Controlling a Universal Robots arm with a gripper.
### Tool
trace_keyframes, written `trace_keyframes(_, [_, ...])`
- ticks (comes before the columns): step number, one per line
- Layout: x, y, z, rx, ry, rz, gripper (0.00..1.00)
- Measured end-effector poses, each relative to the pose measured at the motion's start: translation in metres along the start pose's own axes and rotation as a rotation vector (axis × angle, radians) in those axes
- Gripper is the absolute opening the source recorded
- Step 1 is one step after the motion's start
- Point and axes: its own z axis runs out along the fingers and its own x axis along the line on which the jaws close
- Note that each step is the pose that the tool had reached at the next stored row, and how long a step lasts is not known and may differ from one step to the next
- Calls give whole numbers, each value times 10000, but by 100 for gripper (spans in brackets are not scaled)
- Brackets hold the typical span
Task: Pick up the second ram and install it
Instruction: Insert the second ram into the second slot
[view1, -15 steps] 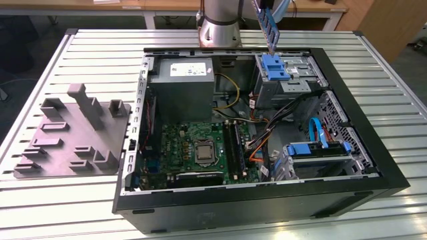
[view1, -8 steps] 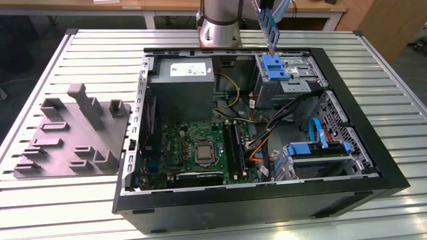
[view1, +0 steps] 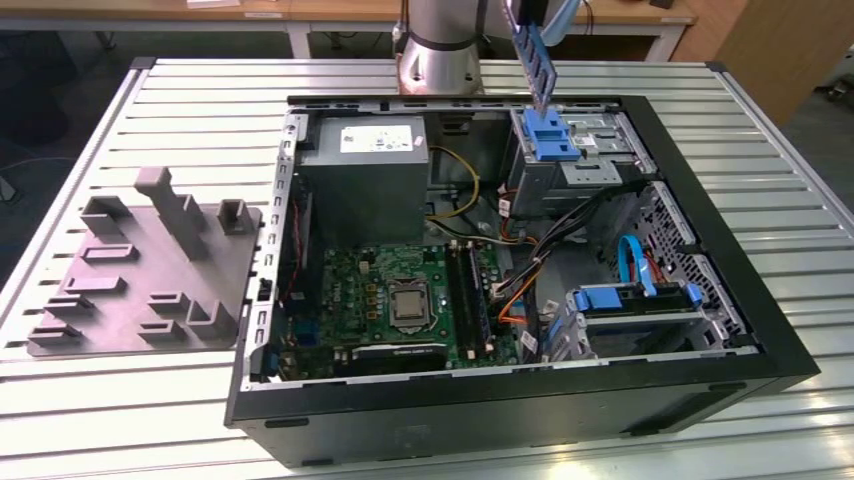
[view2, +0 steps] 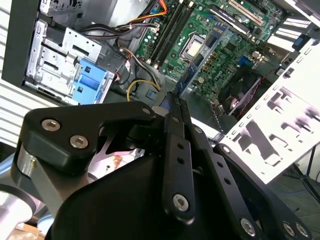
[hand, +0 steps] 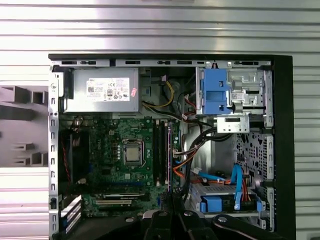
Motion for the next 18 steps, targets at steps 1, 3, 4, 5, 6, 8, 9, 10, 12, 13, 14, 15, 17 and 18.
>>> trace_keyframes(1, [0,0,10,0,0,0,11])
trace_keyframes(3, [1,-1,31,0,0,0,11])
trace_keyframes(4, [1,-1,38,1,0,0,11])
trace_keyframes(5, [1,-1,45,1,0,0,11])
trace_keyframes(6, [2,-1,52,0,0,0,11])
trace_keyframes(8, [2,-2,67,1,0,0,11])
trace_keyframes(9, [3,-2,76,0,0,0,11])
trace_keyframes(10, [3,-2,84,0,0,0,11])
trace_keyframes(12, [3,-3,101,1,0,0,11])
trace_keyframes(13, [4,-3,110,0,0,0,11])
trace_keyframes(14, [4,-3,119,0,0,0,11])
trace_keyframes(15, [4,-4,130,0,0,0,11])
trace_keyframes(17, [5,-5,155,0,0,1,11])
trace_keyframes(18, [6,-5,171,1,0,0,11])
